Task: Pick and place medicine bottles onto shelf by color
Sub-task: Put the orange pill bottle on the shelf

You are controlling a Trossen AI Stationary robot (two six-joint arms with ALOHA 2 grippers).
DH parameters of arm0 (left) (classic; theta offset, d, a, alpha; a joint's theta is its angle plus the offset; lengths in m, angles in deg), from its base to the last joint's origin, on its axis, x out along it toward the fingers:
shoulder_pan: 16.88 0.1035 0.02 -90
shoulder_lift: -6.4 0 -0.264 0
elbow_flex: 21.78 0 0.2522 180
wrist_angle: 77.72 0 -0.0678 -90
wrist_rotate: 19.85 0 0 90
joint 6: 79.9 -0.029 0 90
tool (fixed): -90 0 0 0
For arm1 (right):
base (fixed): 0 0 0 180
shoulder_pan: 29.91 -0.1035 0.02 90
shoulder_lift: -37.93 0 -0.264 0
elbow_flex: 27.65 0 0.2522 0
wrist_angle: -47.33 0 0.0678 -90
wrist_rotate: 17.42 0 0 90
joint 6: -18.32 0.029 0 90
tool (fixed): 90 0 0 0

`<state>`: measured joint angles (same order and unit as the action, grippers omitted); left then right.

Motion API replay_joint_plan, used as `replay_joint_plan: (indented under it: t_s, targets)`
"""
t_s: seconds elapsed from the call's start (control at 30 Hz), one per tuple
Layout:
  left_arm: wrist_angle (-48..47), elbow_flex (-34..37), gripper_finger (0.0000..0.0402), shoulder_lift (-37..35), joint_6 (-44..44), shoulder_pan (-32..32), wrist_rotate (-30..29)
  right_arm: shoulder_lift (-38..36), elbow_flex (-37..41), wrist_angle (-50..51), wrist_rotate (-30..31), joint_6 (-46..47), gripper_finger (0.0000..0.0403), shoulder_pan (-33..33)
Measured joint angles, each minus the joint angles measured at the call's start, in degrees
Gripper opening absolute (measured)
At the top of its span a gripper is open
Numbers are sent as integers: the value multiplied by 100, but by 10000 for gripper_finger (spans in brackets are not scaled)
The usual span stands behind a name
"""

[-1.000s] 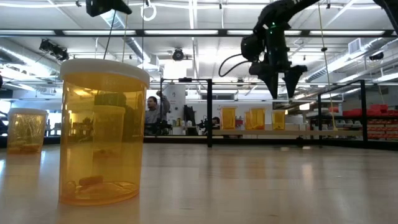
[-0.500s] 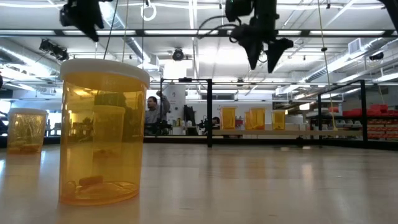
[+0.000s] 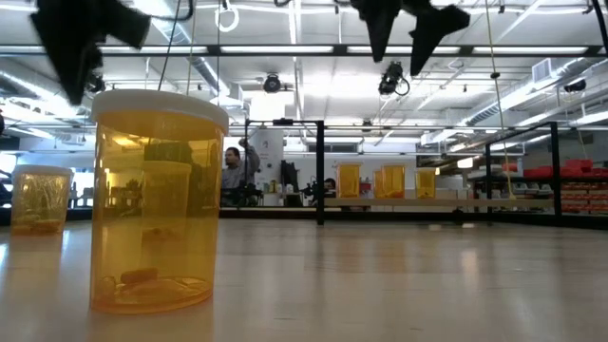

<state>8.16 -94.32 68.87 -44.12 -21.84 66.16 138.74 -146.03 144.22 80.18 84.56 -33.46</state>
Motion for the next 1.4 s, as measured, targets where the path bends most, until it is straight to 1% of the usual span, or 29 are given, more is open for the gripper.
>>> replay_joint_plan:
  t_s: [0.07, 0.17, 0.27, 0.33, 0.53, 0.7, 0.87, 0.97, 1.13, 1.33, 1.4]
  targets:
    - [41, 366, 231, 13, -6, -62, 82, 0, 0, -51, 122, 230, 298, -264]
    - [91, 768, 231, 3, 118, -146, 86, 0, 0, -39, 468, 427, 298, -579]
    - [245, 895, 238, 4, 269, -228, 86, 0, 0, -36, 820, 564, 298, -760]
    - [426, 857, 248, 4, 369, -274, 95, 0, 0, -35, 907, 540, 298, -804]
    - [1256, 657, 301, 2, 769, -309, 513, 0, 0, -26, 909, -85, 298, -909]
    - [1167, 659, 347, 206, 1229, -311, 566, 0, 0, -26, 950, -679, 298, -910]
    - [1276, 659, 374, 497, 1633, -437, 669, 0, 0, -15, 1046, -1296, 298, -909]
    - [1311, 659, 377, 754, 1788, -567, 666, 0, 0, -11, 1105, -1601, 298, -905]
    - [1331, 661, 369, 1275, 1911, -804, 663, 0, 0, -13, 1201, -1904, 298, -902]
    - [1874, 668, 358, 1654, 1760, -1020, 684, 0, 0, -11, 1275, -2022, 298, -896]
    - [1864, 666, 353, 1751, 1762, -1043, 688, 0, 0, -12, 1300, -2022, 298, -896]
